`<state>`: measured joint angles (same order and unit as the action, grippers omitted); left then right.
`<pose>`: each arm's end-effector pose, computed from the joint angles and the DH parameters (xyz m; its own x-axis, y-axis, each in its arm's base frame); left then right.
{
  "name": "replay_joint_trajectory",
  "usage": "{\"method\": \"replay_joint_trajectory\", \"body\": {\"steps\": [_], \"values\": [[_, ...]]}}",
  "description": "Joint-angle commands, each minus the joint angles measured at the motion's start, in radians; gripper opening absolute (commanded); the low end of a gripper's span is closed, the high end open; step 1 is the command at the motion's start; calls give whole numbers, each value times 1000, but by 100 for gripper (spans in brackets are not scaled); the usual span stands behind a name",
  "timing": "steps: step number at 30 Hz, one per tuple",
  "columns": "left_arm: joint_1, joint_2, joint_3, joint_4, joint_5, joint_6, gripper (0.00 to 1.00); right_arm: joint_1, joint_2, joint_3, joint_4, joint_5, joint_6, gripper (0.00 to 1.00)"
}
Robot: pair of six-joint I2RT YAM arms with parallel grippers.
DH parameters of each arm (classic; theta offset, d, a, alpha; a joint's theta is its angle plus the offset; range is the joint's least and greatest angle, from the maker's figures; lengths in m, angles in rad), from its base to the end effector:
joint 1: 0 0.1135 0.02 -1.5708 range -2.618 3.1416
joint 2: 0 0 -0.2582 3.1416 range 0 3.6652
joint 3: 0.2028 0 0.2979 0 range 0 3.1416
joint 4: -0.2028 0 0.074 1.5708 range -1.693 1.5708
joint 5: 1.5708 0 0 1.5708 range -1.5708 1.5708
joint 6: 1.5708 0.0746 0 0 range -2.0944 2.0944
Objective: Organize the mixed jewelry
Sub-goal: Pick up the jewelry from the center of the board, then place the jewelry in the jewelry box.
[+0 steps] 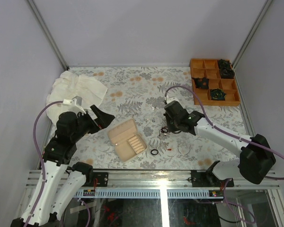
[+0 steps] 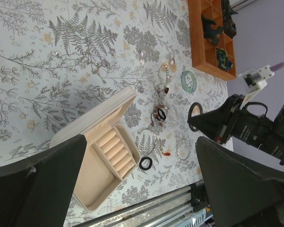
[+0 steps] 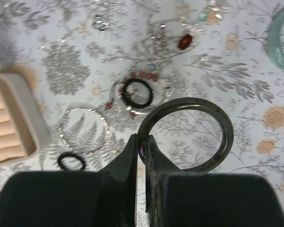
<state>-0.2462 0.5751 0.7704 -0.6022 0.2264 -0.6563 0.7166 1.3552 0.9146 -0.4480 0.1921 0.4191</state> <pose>0.2022 -0.0681 0.3114 -0.5710 -0.4696 -0.6734 0.1124 0.7678 -0.6307 0.2711 0.2172 0.1813 -0.7601 -0.1323 -0.6362 -0.2678 0.9558 0.1212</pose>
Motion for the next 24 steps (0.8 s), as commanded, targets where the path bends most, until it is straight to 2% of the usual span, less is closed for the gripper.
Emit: {"method": "replay_joint_trajectory", "body": {"steps": [1, 9, 24], "values": [[5, -20, 62, -31, -10, 16, 100, 112, -22, 68, -29, -27, 27, 0], [5, -80, 153, -88, -13, -7, 100, 332, 56, 185, 47, -99, 116, 0], [6, -149, 280, -222, -39, 1, 100, 541, 315, 357, 220, -136, 165, 0]]}}
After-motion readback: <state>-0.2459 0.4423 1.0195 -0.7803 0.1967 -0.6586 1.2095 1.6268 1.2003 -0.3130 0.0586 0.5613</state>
